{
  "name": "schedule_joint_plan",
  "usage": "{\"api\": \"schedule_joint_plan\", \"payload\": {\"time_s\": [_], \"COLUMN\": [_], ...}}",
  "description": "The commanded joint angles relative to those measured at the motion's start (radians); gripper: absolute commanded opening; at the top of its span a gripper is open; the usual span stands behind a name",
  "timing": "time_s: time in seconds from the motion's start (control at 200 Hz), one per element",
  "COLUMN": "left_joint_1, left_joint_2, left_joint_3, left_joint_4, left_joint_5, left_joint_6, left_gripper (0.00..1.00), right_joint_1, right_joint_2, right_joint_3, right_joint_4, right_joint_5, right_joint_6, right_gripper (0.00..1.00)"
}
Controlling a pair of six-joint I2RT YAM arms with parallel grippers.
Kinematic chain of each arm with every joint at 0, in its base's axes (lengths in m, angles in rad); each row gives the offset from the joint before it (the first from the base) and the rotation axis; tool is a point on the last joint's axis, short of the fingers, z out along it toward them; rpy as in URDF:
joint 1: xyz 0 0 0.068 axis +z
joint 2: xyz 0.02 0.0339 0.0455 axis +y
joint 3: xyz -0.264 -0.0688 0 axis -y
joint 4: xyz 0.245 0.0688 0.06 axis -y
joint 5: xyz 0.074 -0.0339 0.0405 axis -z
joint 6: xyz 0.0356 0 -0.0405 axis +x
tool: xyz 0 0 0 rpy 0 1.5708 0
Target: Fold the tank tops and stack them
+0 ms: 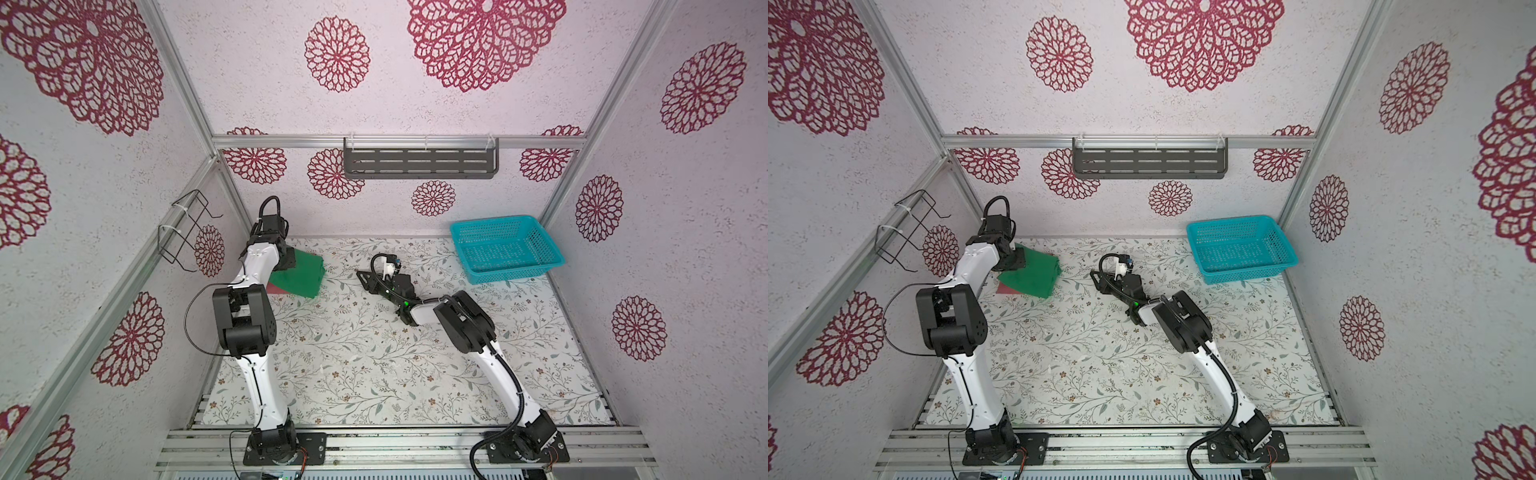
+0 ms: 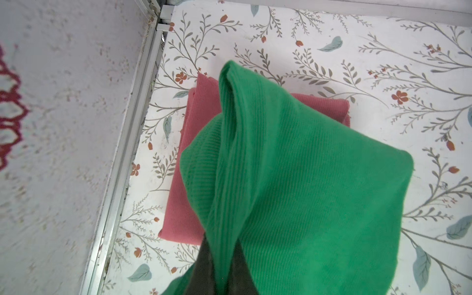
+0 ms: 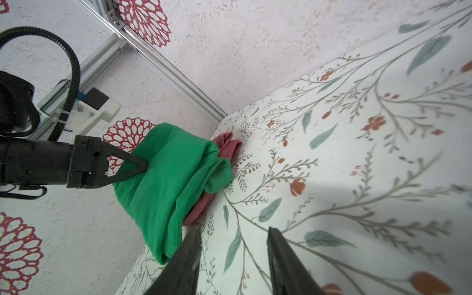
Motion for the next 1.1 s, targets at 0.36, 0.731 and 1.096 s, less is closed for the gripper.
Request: {"api": "schedule_joint_plan", "payload": {"time_s": [0.36, 0.731, 1.096], "left_joint_1": [0.073, 0.057, -0.222], "left_joint_2": [0.126, -0.299, -0.809], "left_joint_3": [0.002, -0.109, -0.856], "left_joint_4": [0.026, 0.103, 0.411], "left_joint_5": [-0.056, -0.162, -0.270], "left_joint_6": [-0.044, -0.053, -0.266], "left_gripper": [0.65, 0.97, 0.97], "right_joint_1": [0.008, -0.137, -0.448], "right_joint_2": [-0.550, -1.082, -1.428], "right_joint_3": [-0.381, -0.657, -1.025], "right_joint_4": [-0.270, -0.933, -1.078], "right_joint_5": [-0.050, 0.182, 0.520], "right_joint_6": [-0.335, -0.617, -0.704], "right_gripper": [0.51, 0.85, 0.99]}}
